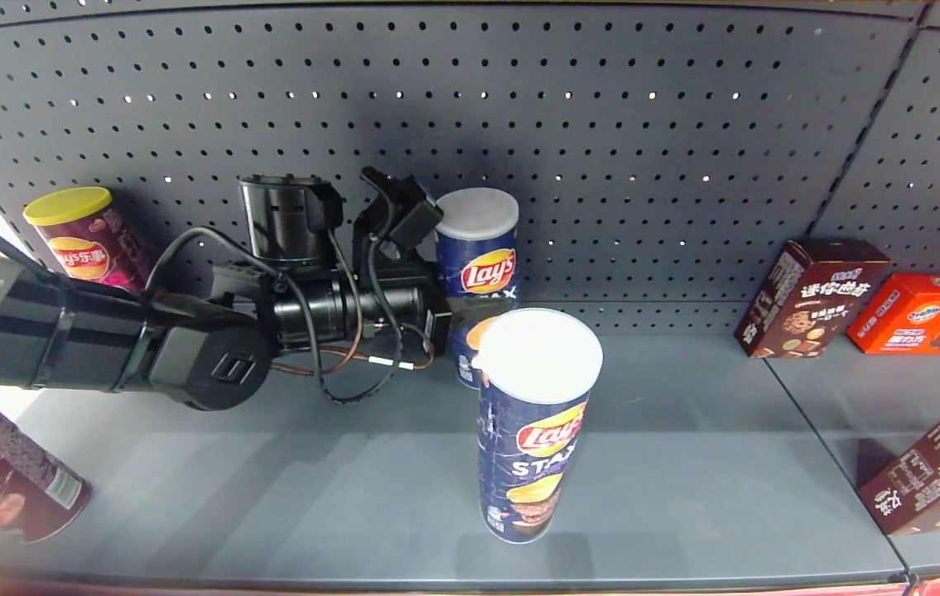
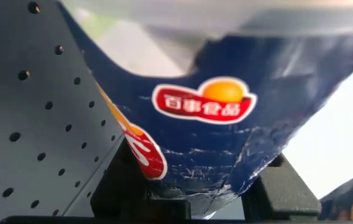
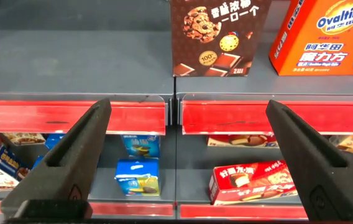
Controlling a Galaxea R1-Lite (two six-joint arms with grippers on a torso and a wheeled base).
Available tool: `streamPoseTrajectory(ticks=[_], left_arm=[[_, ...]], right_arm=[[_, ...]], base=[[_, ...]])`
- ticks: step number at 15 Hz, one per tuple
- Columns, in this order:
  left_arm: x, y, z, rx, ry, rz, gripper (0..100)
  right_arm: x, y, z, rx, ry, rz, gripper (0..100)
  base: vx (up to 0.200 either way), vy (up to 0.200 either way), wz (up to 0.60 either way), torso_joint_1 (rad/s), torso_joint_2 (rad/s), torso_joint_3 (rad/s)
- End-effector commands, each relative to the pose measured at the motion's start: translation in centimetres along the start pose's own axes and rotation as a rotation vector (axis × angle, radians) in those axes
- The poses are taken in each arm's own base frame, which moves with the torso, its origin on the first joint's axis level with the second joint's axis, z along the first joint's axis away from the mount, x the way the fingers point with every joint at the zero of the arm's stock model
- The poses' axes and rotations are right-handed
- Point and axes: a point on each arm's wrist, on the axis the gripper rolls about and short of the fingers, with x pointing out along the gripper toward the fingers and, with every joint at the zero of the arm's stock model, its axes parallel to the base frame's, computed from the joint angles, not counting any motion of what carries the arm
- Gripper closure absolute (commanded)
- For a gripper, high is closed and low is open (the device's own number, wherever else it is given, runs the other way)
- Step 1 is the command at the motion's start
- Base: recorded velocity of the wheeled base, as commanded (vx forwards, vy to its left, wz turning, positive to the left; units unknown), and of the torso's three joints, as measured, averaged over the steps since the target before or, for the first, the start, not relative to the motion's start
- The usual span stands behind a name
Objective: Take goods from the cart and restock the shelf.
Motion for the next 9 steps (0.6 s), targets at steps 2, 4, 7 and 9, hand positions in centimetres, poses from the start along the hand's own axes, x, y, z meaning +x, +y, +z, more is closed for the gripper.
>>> streamPoseTrajectory(ticks=[2, 4, 7, 9], left_arm=[[0.52, 0.65, 0.15, -0.015, 0.023, -0.009, 100], [0.94, 0.96, 0.33, -0.013, 0.02, -0.011, 100], [1.25, 1.23, 0.11, -0.014, 0.021, -0.013, 100], [1.32, 1.29, 0.06, -0.016, 0.014, -0.035, 100]], right_arm=[[0.01, 0.0, 0.0, 0.0, 0.001, 0.0, 0], [0.01, 0.0, 0.0, 0.0, 0.001, 0.0, 0], [0.01, 0.0, 0.0, -0.002, 0.001, 0.002, 0], [0.01, 0.0, 0.0, 0.0, 0.001, 0.0, 0]], base=[[0.0, 0.0, 0.0, 0.0, 0.0, 0.0], [0.0, 0.0, 0.0, 0.0, 0.0, 0.0], [0.0, 0.0, 0.0, 0.0, 0.0, 0.0], [0.0, 0.0, 0.0, 0.0, 0.0, 0.0]])
